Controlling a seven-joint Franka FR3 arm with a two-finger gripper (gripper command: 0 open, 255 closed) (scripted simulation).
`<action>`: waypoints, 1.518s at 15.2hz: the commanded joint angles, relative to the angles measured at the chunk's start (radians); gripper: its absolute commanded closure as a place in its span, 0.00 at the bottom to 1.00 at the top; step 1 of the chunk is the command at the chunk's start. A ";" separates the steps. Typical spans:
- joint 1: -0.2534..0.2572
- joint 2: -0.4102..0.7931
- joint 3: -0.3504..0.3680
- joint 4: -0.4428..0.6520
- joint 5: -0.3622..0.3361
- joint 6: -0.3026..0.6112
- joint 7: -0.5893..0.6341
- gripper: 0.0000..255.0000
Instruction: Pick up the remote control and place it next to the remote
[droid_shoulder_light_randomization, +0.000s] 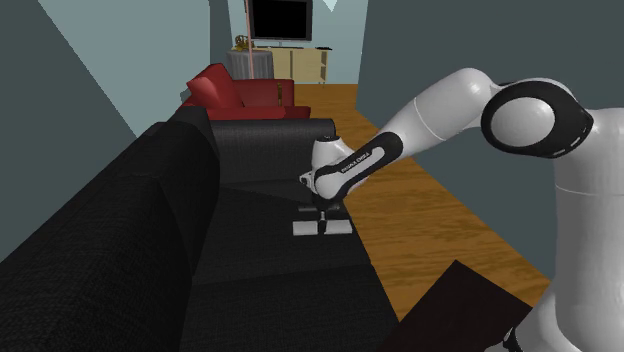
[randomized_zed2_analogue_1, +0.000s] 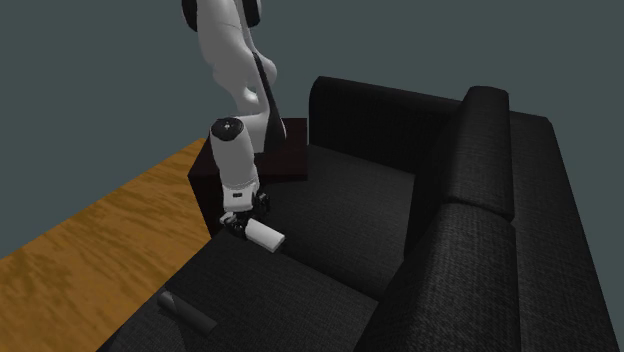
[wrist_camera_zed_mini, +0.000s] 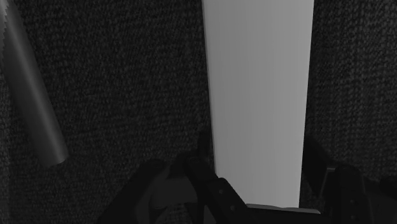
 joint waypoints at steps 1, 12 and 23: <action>-0.034 0.008 -0.009 0.017 0.005 -0.008 -0.048 1.00; -0.175 0.085 -0.049 0.124 0.022 -0.039 -0.242 1.00; -0.168 0.196 -0.058 0.134 0.011 0.061 -0.236 1.00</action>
